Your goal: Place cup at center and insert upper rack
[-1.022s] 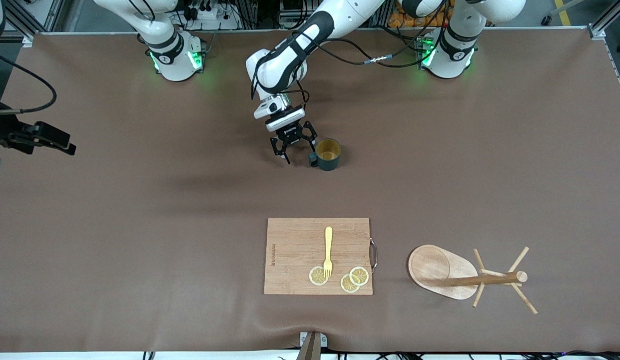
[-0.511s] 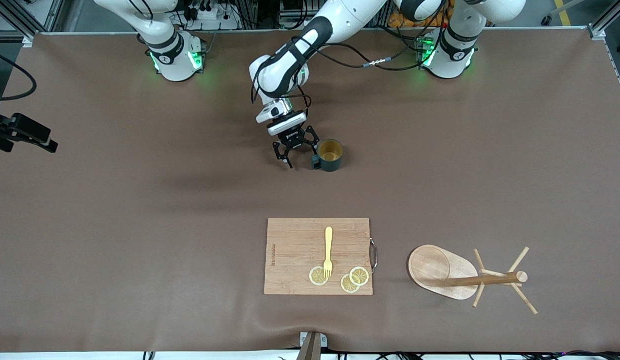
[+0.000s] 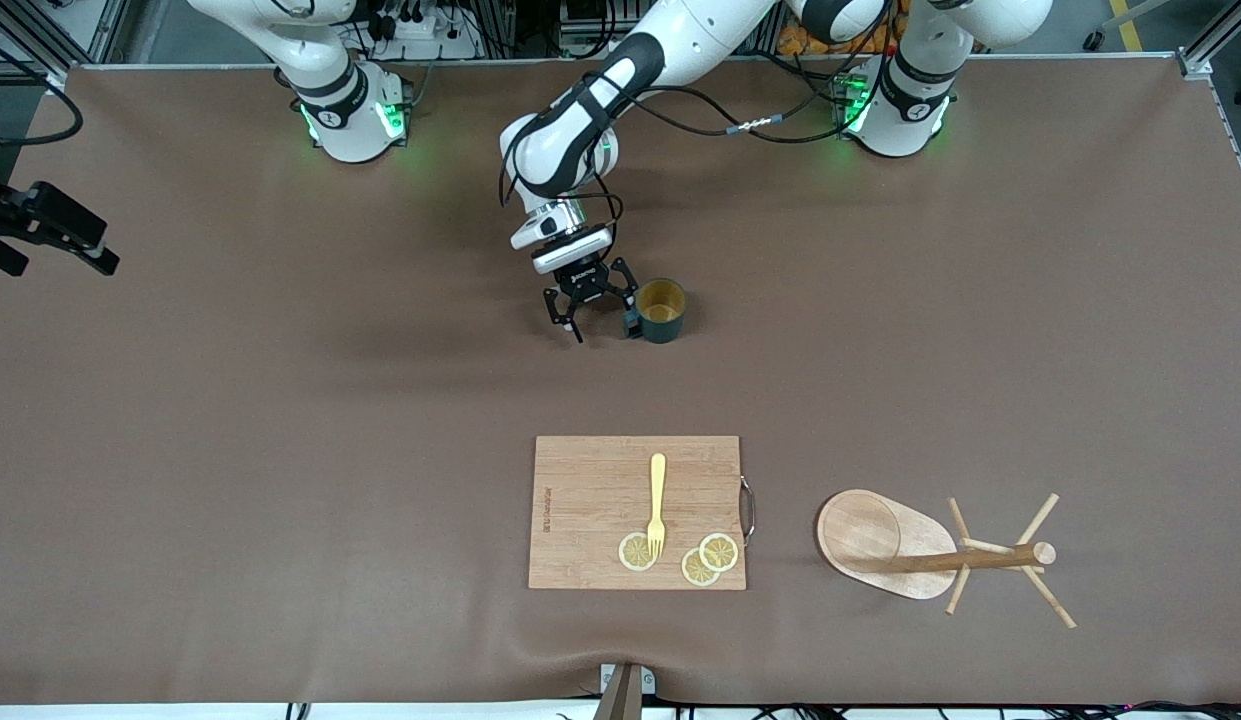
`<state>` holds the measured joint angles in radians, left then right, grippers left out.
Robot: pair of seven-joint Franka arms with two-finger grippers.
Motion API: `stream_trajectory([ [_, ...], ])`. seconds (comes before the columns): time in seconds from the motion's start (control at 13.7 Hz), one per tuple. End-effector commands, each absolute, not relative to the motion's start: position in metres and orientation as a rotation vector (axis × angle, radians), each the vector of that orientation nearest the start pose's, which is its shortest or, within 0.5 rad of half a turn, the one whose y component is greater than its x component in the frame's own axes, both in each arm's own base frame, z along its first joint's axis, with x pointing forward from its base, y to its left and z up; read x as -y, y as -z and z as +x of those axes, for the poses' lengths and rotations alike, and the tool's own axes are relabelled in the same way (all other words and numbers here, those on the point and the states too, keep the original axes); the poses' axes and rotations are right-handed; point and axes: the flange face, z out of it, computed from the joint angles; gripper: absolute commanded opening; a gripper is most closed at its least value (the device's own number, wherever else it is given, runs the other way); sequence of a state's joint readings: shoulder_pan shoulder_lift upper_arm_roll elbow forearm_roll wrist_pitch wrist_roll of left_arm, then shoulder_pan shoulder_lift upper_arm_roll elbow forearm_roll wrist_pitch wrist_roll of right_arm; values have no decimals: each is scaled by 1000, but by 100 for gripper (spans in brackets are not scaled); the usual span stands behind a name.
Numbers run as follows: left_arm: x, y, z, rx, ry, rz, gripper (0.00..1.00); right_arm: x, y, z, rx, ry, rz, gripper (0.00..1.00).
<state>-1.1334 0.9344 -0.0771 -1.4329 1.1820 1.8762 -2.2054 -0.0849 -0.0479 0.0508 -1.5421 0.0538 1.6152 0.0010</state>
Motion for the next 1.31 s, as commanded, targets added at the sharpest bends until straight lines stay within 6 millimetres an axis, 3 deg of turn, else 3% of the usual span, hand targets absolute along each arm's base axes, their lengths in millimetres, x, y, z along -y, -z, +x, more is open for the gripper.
stream_trajectory([
  [0.0,621,-120,323,394,1431,-2471,100,16,-679,540,-55,203,-3100,100],
  [0.29,616,-111,332,392,1430,-2463,100,2,-685,539,-1,222,-3144,100],
  [0.36,616,-111,332,393,1428,-2465,88,1,-686,539,2,229,-3171,100],
  [0.51,615,-112,336,433,1435,-2478,0,7,-686,539,-24,229,-3167,100],
  [0.88,617,-124,340,491,1441,-2491,0,9,-690,539,-20,246,-3172,100],
  [1.09,620,-148,347,542,1439,-2502,0,8,-690,540,-15,251,-3173,100],
  [1.24,619,-175,359,605,1436,-2511,0,10,-689,540,-23,246,-3174,100],
])
